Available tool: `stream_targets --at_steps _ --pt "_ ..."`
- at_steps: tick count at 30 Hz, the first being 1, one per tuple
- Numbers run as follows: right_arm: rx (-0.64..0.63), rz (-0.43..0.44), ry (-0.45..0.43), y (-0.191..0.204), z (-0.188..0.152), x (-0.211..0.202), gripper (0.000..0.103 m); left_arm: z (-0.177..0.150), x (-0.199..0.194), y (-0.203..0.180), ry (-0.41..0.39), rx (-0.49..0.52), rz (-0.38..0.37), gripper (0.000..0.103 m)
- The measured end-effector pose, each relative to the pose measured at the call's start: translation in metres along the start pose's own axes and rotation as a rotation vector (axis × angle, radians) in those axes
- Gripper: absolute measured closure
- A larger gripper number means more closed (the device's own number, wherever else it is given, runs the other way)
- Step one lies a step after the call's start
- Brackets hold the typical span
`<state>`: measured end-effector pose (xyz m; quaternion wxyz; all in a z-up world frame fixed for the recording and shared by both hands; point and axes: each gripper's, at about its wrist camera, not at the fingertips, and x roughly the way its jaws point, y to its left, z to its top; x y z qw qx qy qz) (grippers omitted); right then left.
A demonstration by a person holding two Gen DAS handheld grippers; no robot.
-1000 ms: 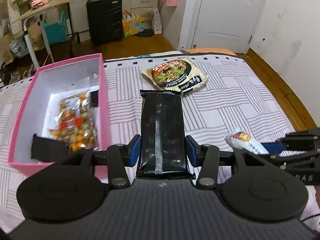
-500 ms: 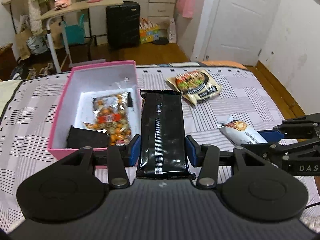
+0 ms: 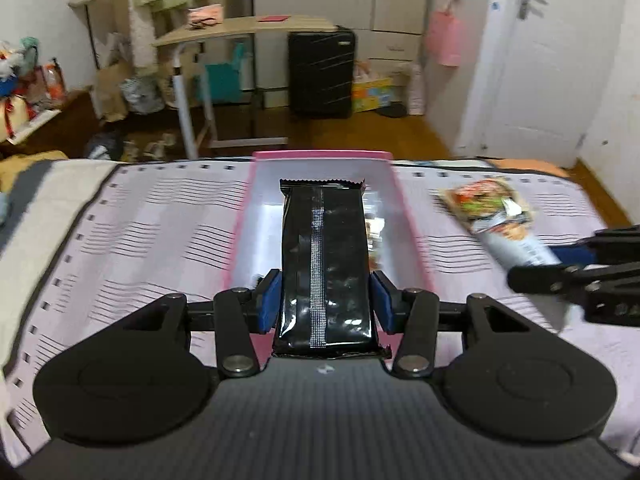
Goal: Organize snacks
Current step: 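Lower the left tool's black bar into the box while the right tool lowers its bar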
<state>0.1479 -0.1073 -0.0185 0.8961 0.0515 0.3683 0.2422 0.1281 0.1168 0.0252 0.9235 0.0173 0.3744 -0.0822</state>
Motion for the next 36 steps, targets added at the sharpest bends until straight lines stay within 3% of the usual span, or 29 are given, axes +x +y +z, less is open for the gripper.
stream_targets --at_steps 9,20,22,24,27,36 --pt "0.046 -0.020 0.008 -0.001 0.011 0.066 0.070 0.011 0.065 0.023 0.073 -0.023 -0.029 0.057" --pt "-0.090 -0.187 0.060 0.010 0.009 0.117 0.070 0.004 0.119 0.035 0.161 -0.062 -0.035 0.057" --pt "-0.088 -0.194 0.062 0.010 0.013 0.118 0.069 0.006 0.122 0.036 0.177 -0.064 -0.015 0.057" --pt "-0.095 -0.199 0.067 0.012 0.016 0.120 0.058 0.008 0.126 0.038 0.175 -0.063 -0.004 0.056" --pt "-0.101 -0.200 0.058 0.011 0.021 0.112 0.055 0.012 0.131 0.040 0.198 -0.064 0.000 0.053" --pt "-0.024 -0.168 -0.031 -0.017 0.038 0.030 0.048 0.034 0.076 0.030 0.124 -0.010 -0.107 0.052"
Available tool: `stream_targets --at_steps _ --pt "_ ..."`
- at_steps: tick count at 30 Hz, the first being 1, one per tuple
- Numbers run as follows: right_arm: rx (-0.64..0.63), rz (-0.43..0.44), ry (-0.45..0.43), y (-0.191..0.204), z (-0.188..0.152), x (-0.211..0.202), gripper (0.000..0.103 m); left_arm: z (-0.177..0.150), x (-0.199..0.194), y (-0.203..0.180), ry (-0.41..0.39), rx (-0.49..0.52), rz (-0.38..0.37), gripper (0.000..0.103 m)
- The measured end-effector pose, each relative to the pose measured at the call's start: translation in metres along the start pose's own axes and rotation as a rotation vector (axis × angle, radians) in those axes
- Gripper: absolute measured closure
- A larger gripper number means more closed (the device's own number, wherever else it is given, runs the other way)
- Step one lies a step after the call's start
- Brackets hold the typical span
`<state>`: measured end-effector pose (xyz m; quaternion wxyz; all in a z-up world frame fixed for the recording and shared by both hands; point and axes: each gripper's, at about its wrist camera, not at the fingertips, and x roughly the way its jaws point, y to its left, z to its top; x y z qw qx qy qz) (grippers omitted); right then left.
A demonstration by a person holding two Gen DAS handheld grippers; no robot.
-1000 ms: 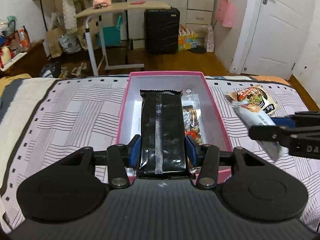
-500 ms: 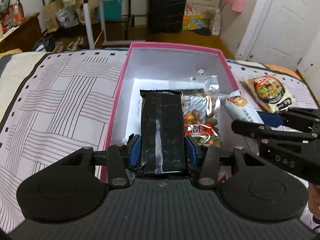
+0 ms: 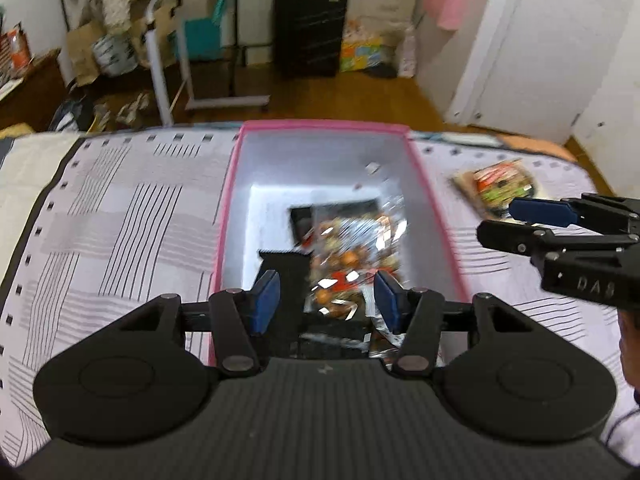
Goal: Organize snacks
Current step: 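Lower the left tool's black bar into the box while the right tool lowers its bar, then grasp the instant-noodle pack with the left tool while the right tool grips its other edge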
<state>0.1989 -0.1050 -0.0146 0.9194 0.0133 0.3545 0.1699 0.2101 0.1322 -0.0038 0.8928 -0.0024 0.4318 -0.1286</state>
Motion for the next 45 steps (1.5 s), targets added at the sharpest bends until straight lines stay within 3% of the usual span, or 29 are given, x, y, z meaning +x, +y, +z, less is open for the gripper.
stream_targets --at_steps 10,16,21,31,40,43,45 --pt "0.005 -0.071 -0.010 -0.034 0.000 -0.053 0.046 0.023 -0.047 -0.045 -0.084 0.062 -0.147 0.052" --pt "0.027 -0.135 0.012 -0.066 -0.001 -0.053 0.044 0.041 -0.030 -0.084 -0.056 0.066 -0.224 0.052" --pt "0.070 -0.153 0.016 -0.106 0.003 -0.046 0.044 0.062 -0.010 -0.122 -0.074 0.076 -0.240 0.052" --pt "0.163 -0.117 0.030 -0.210 -0.002 0.005 0.044 0.072 0.083 -0.183 0.020 -0.021 -0.236 0.050" --pt "0.128 -0.077 0.124 -0.254 -0.026 0.058 0.044 0.065 0.182 -0.208 0.040 -0.160 -0.202 0.042" --pt "0.085 -0.060 0.157 -0.263 -0.029 0.072 0.035 0.062 0.210 -0.204 0.050 -0.221 -0.181 0.041" --pt "0.091 -0.056 0.171 -0.270 -0.030 0.083 0.031 0.058 0.228 -0.208 0.047 -0.235 -0.123 0.041"
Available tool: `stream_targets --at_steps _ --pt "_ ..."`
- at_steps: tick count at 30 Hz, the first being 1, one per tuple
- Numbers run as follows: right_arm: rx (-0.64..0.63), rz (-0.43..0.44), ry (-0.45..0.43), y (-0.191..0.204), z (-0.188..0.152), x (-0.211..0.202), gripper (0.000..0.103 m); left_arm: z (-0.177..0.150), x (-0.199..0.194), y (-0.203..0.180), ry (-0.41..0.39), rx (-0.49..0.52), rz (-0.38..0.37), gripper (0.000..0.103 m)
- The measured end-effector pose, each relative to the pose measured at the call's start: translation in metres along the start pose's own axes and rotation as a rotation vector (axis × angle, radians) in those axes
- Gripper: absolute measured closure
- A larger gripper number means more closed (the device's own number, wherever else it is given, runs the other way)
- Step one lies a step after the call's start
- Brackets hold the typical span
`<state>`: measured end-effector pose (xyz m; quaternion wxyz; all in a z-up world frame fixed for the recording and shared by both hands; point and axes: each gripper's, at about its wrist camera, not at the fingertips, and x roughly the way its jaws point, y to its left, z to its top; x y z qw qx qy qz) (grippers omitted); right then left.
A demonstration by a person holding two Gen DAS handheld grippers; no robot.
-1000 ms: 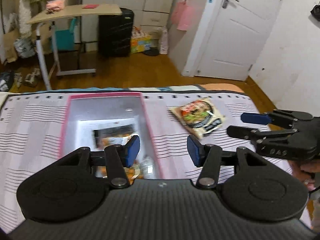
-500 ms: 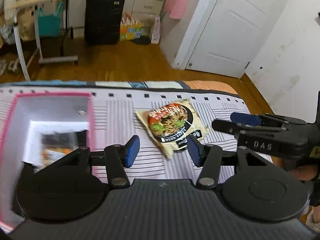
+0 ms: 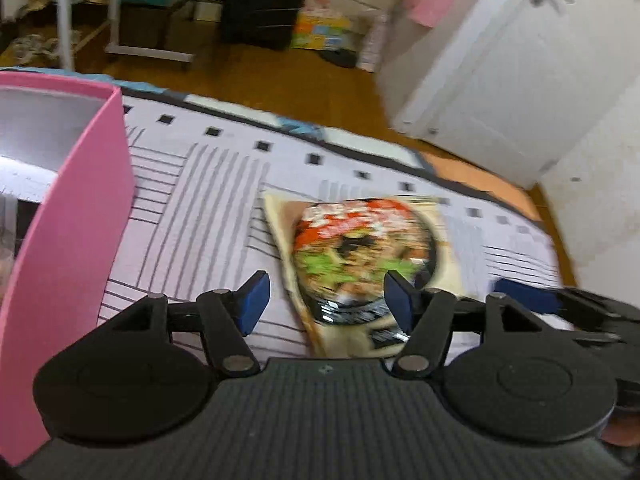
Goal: Organize snacks
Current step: 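Grasp the instant-noodle pack with the left tool while the right tool grips its other edge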
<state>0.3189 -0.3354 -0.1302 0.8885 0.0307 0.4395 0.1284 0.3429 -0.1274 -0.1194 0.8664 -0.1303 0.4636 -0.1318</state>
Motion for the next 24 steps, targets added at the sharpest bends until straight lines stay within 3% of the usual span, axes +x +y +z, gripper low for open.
stream_targets --at_steps 2,5,10,16,24 --pt "0.014 0.006 0.017 -0.006 0.003 0.011 0.029 -0.003 0.015 0.005 -0.018 -0.056 0.020 0.041" --pt "0.092 0.030 0.024 -0.020 0.003 0.025 0.024 -0.006 0.032 0.015 -0.003 -0.158 -0.018 0.037" --pt "0.204 0.123 0.069 -0.031 -0.013 0.044 0.020 -0.014 0.044 0.018 -0.008 -0.185 -0.037 0.030" --pt "0.129 0.120 0.049 -0.016 -0.023 0.046 0.015 -0.013 0.052 0.018 0.067 -0.188 -0.122 0.030" --pt "-0.033 0.092 0.036 0.002 -0.023 0.054 0.001 -0.012 0.055 0.017 0.080 -0.174 -0.134 0.038"
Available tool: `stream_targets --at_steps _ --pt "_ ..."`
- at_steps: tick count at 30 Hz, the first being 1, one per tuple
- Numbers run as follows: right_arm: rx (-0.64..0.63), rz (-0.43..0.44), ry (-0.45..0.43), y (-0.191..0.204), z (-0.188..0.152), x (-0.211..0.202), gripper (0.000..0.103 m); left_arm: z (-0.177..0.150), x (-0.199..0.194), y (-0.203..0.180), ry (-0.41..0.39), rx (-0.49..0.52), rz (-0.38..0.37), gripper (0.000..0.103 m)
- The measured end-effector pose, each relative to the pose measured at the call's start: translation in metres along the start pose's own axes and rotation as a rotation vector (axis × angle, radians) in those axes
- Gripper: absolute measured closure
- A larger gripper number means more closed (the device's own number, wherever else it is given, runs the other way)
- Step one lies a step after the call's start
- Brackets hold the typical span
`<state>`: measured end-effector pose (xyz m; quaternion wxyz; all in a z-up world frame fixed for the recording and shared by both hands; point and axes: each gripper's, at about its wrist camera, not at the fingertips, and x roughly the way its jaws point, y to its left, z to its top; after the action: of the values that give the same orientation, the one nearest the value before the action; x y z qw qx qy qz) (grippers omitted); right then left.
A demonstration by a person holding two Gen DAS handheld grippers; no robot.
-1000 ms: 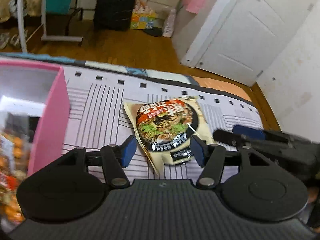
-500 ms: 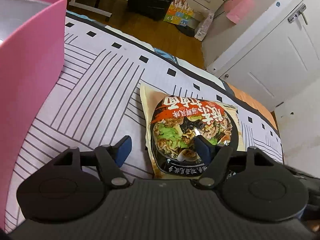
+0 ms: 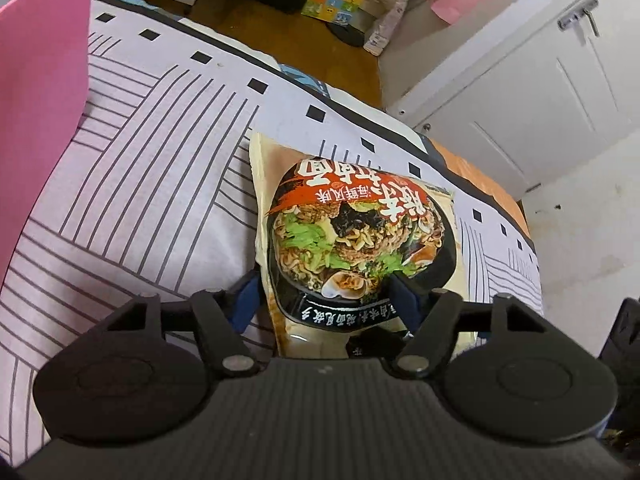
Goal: Organize snacks
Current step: 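Grasp the instant-noodle pack with the left tool while the right tool grips its other edge, then carry the noodle pack into the pink box and open both tools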
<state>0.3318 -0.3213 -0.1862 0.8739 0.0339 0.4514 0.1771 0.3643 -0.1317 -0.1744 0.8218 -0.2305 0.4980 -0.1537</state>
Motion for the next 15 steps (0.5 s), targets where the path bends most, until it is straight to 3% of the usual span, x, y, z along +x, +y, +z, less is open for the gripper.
stream_targets --at_steps 7,15 --pt "0.010 -0.041 -0.097 0.014 -0.020 -0.015 0.004 -0.005 -0.005 -0.017 0.004 0.099 0.048 0.042" --pt "0.001 -0.111 -0.107 0.050 -0.043 -0.046 0.004 -0.023 -0.027 -0.022 0.092 0.202 0.045 0.042"
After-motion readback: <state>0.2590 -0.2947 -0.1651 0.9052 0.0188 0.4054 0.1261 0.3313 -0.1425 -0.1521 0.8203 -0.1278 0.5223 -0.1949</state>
